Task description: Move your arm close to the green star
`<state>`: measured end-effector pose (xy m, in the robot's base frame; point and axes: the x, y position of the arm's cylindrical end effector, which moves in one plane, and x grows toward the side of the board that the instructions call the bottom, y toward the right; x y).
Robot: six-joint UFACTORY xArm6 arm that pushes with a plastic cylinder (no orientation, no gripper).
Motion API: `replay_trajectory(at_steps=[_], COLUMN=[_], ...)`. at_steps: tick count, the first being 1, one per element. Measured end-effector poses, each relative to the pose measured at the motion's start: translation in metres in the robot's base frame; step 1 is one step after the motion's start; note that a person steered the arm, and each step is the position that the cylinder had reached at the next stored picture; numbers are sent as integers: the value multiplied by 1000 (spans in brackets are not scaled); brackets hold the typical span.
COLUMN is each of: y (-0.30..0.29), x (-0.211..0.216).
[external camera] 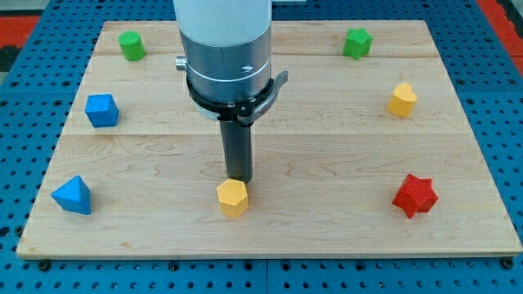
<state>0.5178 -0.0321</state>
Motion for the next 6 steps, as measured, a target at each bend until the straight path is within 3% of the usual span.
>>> replay_trajectory(at_steps=[2,4,6], y=[-3,19,126], x=[-1,-150,-220])
